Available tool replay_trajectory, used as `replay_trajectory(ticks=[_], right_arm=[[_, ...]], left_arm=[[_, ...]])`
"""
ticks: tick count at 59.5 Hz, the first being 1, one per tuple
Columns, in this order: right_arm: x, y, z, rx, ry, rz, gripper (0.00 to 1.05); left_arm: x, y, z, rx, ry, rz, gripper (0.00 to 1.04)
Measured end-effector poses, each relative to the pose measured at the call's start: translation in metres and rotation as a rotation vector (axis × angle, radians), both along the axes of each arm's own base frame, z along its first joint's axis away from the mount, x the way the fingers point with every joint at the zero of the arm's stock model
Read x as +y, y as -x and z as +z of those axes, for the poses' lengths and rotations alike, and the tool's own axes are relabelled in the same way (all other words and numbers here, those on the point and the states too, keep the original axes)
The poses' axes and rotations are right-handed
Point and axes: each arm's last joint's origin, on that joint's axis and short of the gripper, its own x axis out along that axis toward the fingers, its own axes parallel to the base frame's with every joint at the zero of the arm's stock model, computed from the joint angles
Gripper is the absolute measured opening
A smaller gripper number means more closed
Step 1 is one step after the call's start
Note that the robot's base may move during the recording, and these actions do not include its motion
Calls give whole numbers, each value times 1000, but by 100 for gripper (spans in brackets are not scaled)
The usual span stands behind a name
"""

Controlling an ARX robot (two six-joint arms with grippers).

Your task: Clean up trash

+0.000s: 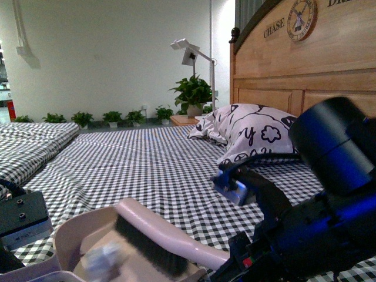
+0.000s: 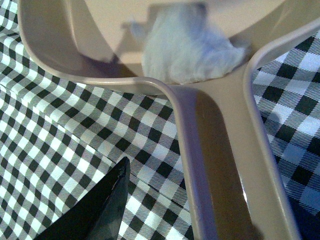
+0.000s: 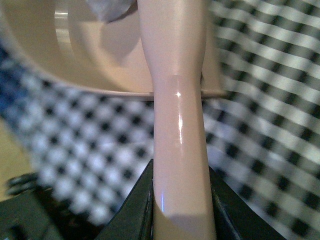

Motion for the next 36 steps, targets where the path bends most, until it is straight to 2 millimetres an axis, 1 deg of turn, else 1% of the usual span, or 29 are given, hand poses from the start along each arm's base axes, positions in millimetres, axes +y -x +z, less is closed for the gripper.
replay_trajectory(ticks=[3, 6, 9, 18, 25, 31, 36], right_arm=[[-6, 4, 12, -15, -22, 31, 21], [-12, 4, 19, -45, -16, 17, 21], [-26, -1, 24, -80, 4, -39, 21], [-51, -15, 27, -141, 31, -176, 21], [-75, -22, 41, -201, -15, -325, 21], [-95, -21, 55, -231, -67, -434, 21], [-116, -12, 67, -229, -132, -508, 21]], left_arm=[[0, 0, 0, 0, 0, 0, 62], [0, 0, 0, 0, 0, 0, 62], [0, 0, 0, 0, 0, 0, 62], [0, 0, 0, 0, -1, 0, 62], [0, 0, 0, -2, 1, 4, 62], [1, 1, -4, -133, 19, 79, 62], [3, -6, 4, -245, 56, 184, 62]])
